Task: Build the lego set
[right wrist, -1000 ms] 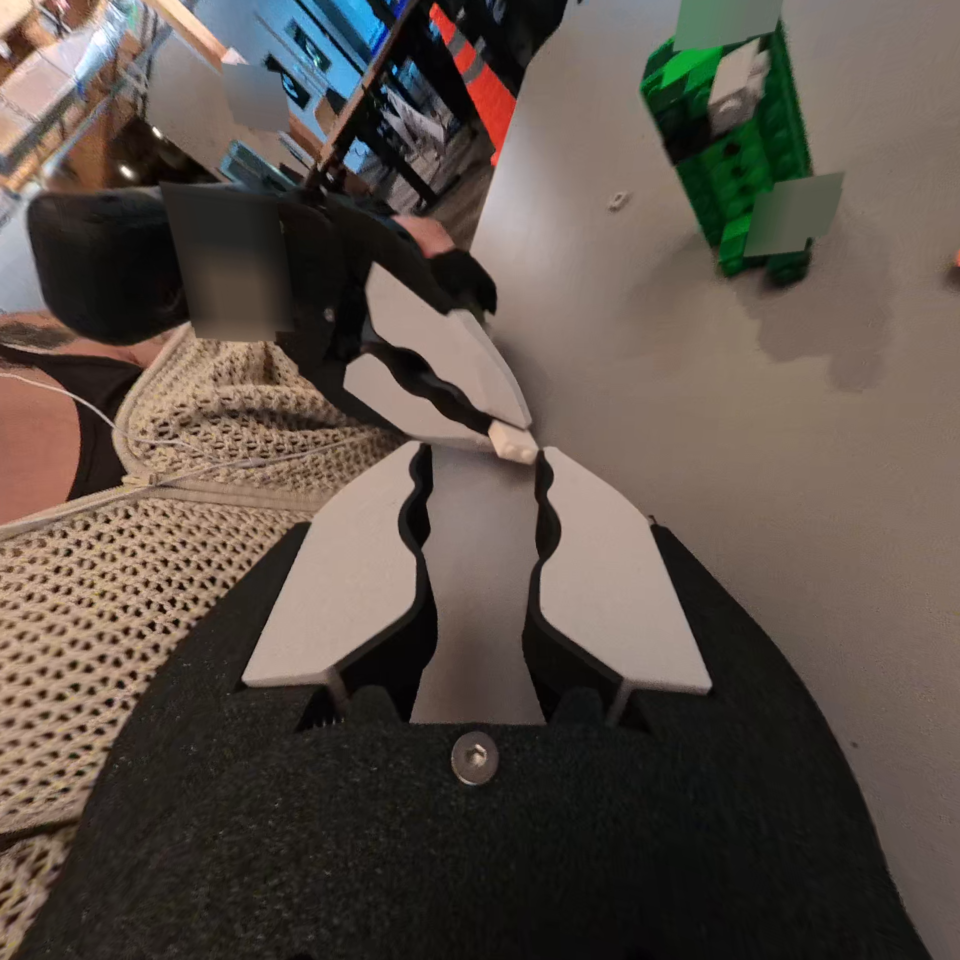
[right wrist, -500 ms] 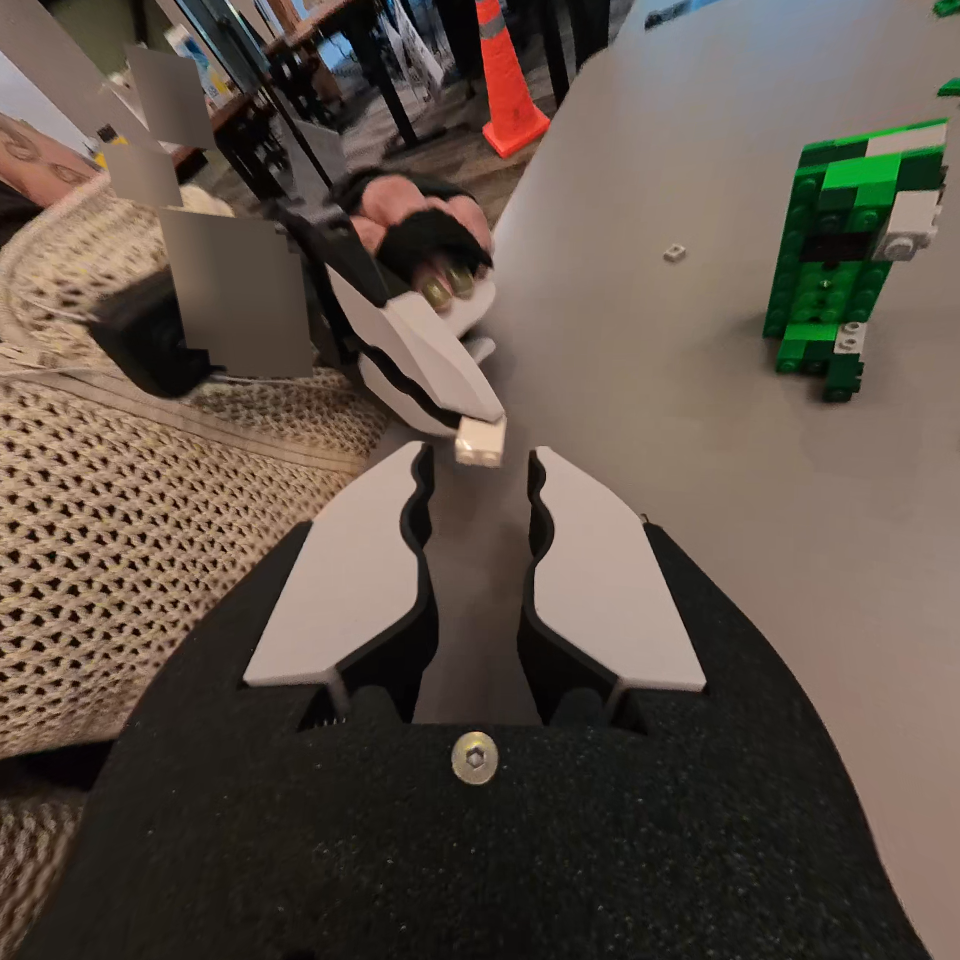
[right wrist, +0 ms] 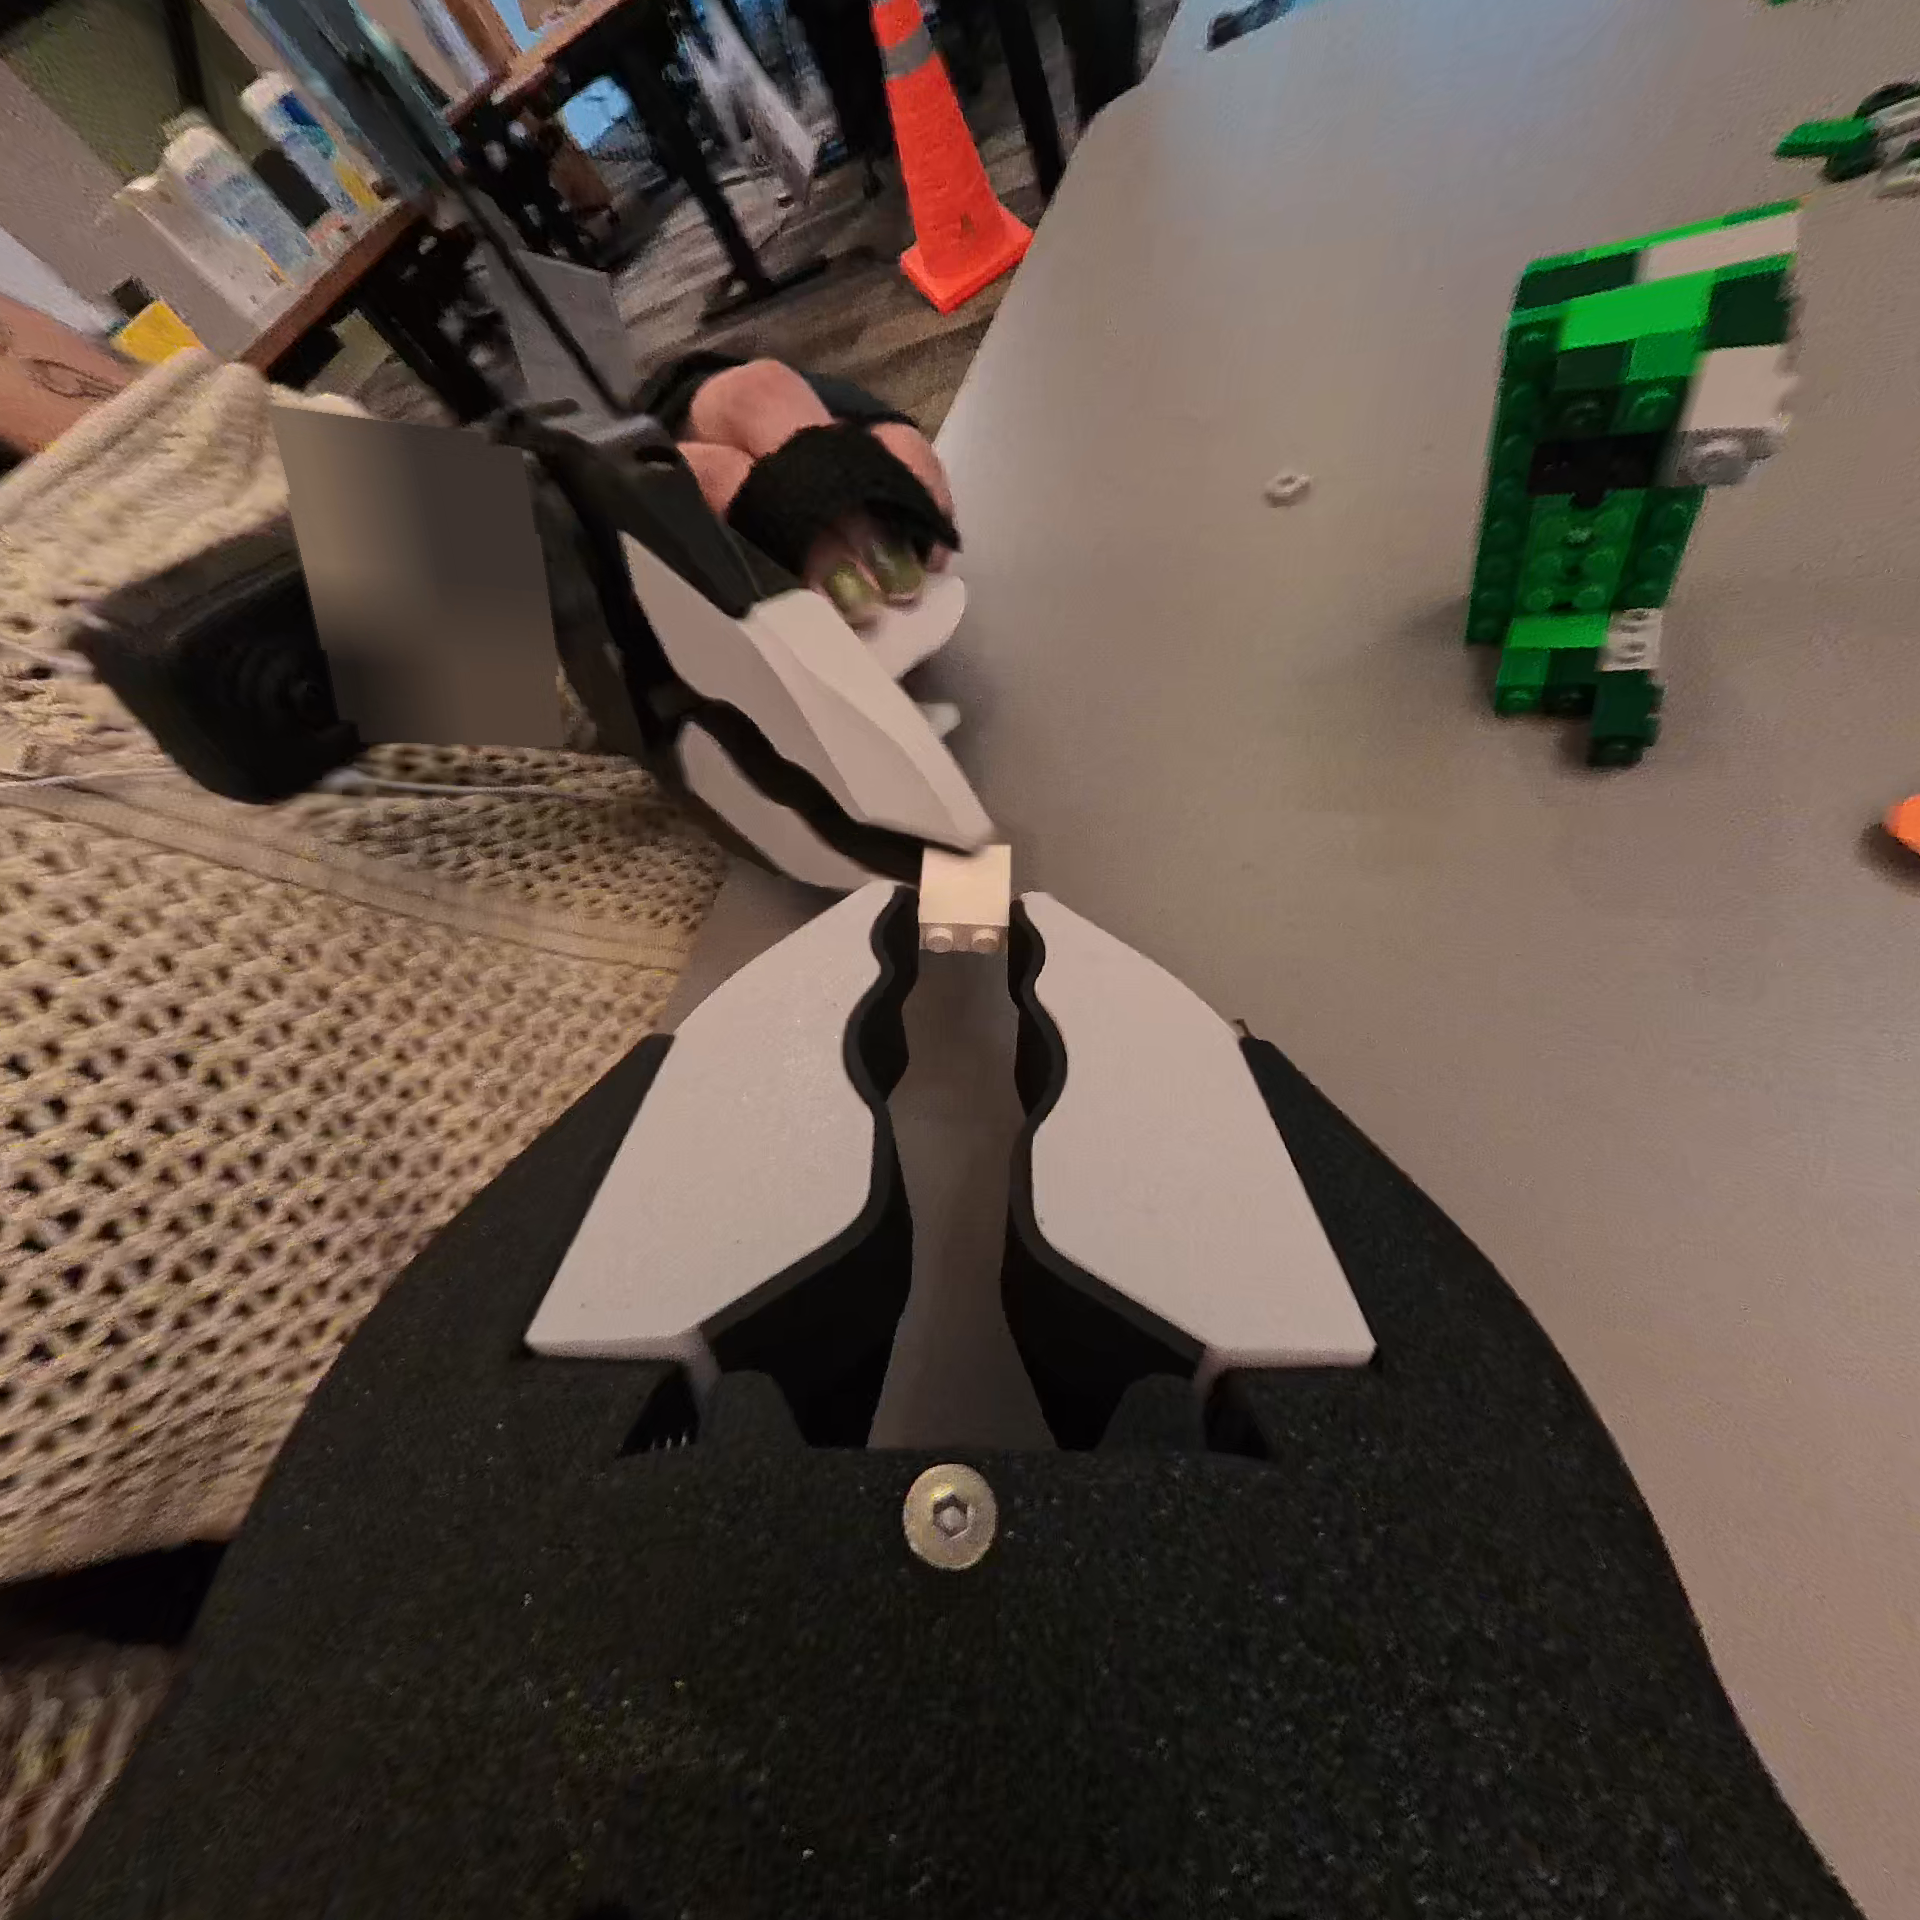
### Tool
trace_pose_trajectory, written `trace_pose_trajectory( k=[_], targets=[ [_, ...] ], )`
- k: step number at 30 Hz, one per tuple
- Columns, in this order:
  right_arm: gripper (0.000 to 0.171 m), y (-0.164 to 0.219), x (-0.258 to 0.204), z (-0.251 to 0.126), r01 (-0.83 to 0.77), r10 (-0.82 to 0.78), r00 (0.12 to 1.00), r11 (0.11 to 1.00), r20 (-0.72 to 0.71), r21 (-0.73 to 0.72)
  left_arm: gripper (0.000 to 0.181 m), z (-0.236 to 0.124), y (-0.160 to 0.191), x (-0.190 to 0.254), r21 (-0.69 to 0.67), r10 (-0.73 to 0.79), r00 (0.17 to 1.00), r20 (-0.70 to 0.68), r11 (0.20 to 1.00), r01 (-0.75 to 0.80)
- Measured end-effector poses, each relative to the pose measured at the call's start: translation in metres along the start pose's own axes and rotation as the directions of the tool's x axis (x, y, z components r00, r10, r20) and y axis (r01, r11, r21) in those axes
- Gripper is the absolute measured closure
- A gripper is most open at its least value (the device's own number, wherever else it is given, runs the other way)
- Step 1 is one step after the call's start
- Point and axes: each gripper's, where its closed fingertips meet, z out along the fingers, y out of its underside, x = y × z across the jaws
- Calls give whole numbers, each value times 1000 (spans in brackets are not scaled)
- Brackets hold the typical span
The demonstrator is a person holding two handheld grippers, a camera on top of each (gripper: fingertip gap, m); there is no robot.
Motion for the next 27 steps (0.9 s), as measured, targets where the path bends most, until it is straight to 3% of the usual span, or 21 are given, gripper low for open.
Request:
trace_pose_trajectory(
  k=[4,7,11,14,19,27],
  targets=[
    [155,-9,22,-11,69,-59,983,996,-175,55,137,-12,10,-18,31,-140,990,3,990,140],
    [155,-25,43,-13,150,-111,940,984,-323,97,126,-28,41,-53,70,-327,945,-10,942,327],
    [155,-32,71,0,173,-150,903,985,-403,20,92,-15,88,-72,8,-520,797,-307,836,549],
    [155,-36,78,6,163,-148,908,987,-393,5,98,-2,96,-70,-12,-527,622,-579,768,640],
    [155,-39,90,9,153,-146,898,988,-415,-16,110,20,111,-52,-118,-464,447,-765,783,610],
    [155,-38,105,16,132,-153,880,988,-450,-77,126,31,112,-22,-147,-388,339,-857,815,560]
  ],
)
